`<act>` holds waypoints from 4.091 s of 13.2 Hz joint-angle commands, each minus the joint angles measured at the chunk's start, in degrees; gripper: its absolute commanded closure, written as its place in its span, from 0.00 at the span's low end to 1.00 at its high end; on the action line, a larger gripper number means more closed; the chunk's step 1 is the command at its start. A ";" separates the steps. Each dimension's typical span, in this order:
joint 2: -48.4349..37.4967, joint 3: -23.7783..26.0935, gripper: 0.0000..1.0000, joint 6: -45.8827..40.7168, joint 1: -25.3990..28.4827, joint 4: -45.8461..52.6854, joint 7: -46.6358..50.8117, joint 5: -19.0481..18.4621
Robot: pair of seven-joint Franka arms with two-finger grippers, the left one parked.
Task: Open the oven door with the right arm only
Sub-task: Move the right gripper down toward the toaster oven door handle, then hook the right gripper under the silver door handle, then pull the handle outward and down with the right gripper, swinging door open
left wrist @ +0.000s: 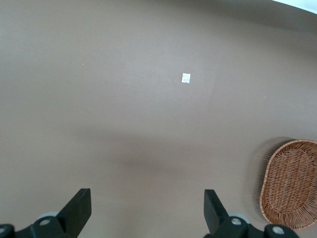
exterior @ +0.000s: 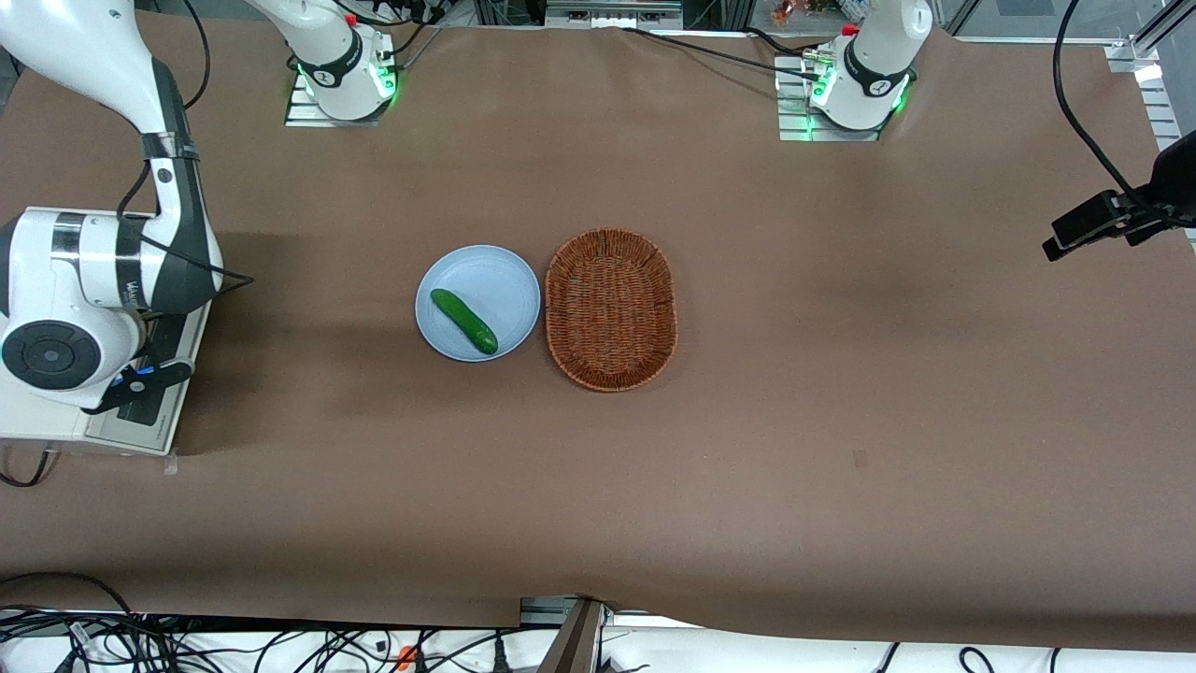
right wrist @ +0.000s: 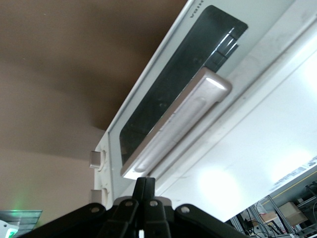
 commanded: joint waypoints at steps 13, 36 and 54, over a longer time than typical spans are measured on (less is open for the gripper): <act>3.50 0.45 1.00 6.62 -1.91 -0.55 -2.31 -1.46; 14.67 0.80 1.00 17.61 -1.38 -0.64 1.03 14.10; 15.03 0.71 0.49 6.57 4.24 6.63 17.29 33.27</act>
